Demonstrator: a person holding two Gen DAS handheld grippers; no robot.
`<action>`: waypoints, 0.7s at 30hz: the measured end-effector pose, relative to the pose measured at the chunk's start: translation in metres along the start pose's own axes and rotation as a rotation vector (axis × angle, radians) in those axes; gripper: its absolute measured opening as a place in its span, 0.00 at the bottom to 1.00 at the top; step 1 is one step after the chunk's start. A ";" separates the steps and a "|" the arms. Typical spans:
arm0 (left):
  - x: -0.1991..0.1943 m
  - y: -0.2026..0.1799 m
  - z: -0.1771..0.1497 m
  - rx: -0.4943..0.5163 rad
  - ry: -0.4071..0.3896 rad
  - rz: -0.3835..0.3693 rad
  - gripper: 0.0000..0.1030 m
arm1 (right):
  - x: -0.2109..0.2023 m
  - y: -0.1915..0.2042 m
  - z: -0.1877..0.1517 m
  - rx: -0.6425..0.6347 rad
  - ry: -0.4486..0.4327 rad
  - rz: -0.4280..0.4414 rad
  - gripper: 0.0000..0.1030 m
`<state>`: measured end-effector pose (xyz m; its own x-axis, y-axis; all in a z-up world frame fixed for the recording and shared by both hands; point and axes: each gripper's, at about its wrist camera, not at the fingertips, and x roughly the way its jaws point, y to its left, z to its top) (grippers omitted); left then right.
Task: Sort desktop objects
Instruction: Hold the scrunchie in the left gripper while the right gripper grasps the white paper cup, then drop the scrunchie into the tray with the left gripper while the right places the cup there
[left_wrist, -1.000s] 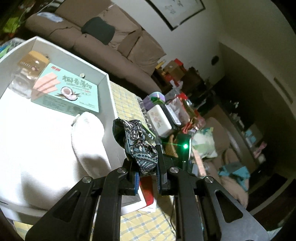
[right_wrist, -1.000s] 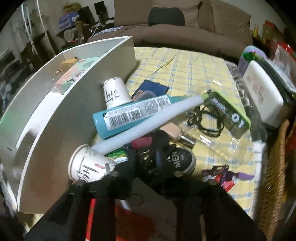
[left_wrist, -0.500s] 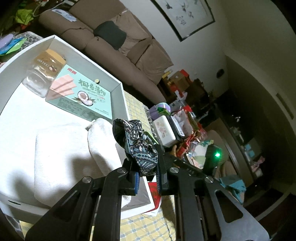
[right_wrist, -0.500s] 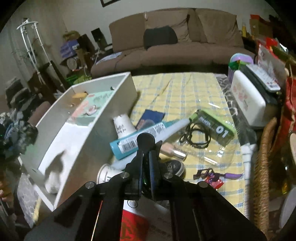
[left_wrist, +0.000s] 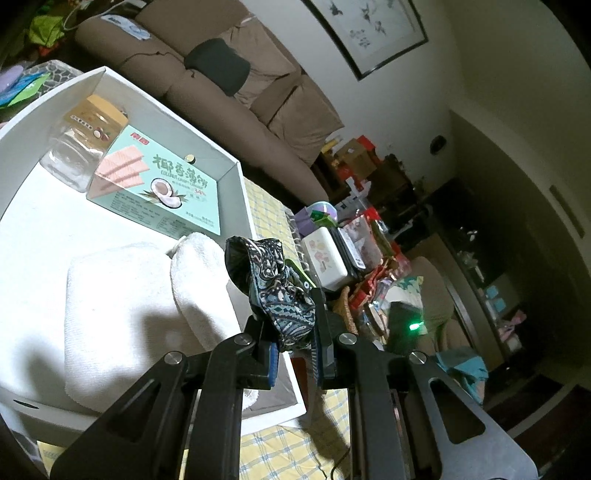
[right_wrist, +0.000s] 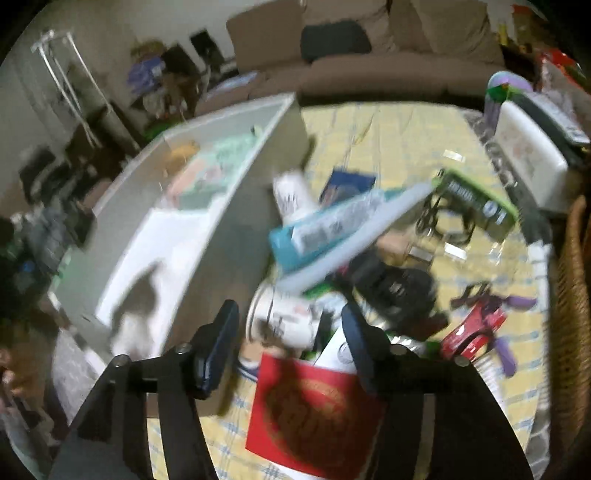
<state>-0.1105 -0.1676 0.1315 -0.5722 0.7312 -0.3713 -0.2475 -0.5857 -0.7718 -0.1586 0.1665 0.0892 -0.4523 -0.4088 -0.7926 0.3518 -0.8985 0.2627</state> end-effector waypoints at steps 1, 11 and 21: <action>-0.001 0.000 0.000 0.001 0.000 0.001 0.12 | 0.007 0.001 -0.004 0.012 0.017 0.000 0.58; -0.004 0.010 0.005 -0.017 0.016 0.014 0.12 | 0.015 -0.016 -0.009 0.126 -0.010 0.050 0.46; -0.023 0.061 0.020 -0.116 -0.027 0.159 0.12 | -0.063 0.042 0.034 0.009 -0.205 0.183 0.46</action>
<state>-0.1278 -0.2268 0.1035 -0.6180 0.6222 -0.4805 -0.0613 -0.6475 -0.7596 -0.1432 0.1493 0.1689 -0.5388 -0.5878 -0.6035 0.4359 -0.8076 0.3973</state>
